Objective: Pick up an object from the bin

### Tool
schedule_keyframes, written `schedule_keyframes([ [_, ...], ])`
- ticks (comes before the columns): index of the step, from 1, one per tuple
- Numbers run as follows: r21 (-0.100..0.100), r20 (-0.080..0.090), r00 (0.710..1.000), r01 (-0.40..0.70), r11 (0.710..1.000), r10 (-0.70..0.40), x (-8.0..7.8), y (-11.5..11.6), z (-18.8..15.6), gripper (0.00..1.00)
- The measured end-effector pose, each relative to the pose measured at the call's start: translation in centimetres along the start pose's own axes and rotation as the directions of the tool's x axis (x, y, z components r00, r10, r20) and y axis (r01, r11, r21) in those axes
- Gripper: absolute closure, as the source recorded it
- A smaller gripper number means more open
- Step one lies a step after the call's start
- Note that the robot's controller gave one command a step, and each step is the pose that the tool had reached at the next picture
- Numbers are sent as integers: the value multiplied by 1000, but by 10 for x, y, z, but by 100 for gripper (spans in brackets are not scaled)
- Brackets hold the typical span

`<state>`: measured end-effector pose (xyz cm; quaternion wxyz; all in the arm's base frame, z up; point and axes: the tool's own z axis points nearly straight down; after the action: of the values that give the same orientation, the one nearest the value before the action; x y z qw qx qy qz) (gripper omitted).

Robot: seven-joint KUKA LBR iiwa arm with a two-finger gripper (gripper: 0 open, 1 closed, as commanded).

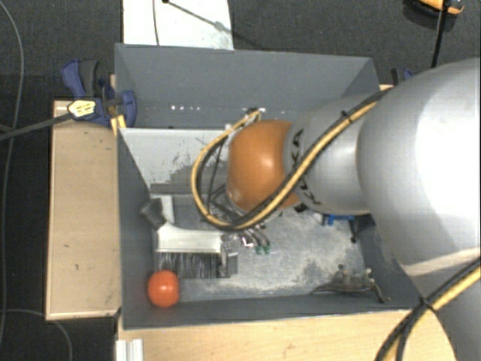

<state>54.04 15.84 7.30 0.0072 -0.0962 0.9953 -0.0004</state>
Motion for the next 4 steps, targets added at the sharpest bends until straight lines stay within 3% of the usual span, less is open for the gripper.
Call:
schedule_keyframes([
  [1, 5, -16, 990, -143, 990, 143, -12, 43, 2, 100],
  [2, 5, -16, 990, -143, 990, 143, -12, 43, 2, 100],
  [3, 8, -24, 992, -124, 992, 124, -6, 38, -38, 100],
  [4, 6, -20, 992, -123, 992, 123, -5, 38, -100, 100],
])
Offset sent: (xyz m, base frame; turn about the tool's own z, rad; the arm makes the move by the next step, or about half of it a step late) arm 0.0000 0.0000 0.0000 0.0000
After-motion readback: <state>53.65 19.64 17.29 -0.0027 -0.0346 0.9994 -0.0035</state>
